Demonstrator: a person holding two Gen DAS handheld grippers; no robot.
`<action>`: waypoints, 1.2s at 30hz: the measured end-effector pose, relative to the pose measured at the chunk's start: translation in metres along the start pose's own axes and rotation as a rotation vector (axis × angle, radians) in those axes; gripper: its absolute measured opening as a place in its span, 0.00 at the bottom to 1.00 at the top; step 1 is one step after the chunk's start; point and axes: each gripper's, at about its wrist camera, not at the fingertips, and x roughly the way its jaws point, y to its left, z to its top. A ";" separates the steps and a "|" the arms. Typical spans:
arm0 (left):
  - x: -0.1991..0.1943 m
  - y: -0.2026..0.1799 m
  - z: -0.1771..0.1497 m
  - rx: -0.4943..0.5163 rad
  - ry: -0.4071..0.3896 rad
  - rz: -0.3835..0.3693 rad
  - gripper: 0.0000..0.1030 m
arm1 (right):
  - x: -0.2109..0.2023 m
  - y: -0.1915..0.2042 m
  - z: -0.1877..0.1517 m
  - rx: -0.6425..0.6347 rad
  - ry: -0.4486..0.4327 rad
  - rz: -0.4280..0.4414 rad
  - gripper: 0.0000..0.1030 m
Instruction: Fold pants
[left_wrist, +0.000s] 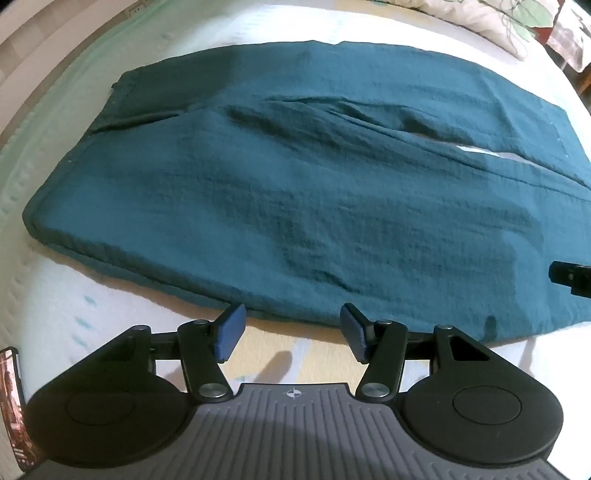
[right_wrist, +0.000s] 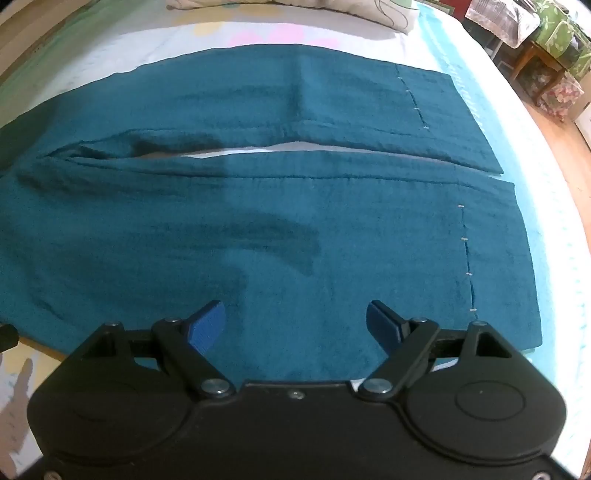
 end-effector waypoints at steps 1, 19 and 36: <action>0.000 0.000 0.000 -0.002 0.002 0.000 0.54 | 0.000 0.000 -0.001 0.000 0.002 0.001 0.82; 0.005 -0.002 -0.001 0.003 0.024 -0.006 0.54 | 0.002 0.000 0.002 0.011 0.037 0.031 0.82; 0.007 -0.003 -0.003 0.005 0.034 -0.009 0.54 | 0.008 0.002 0.001 0.013 0.063 0.052 0.82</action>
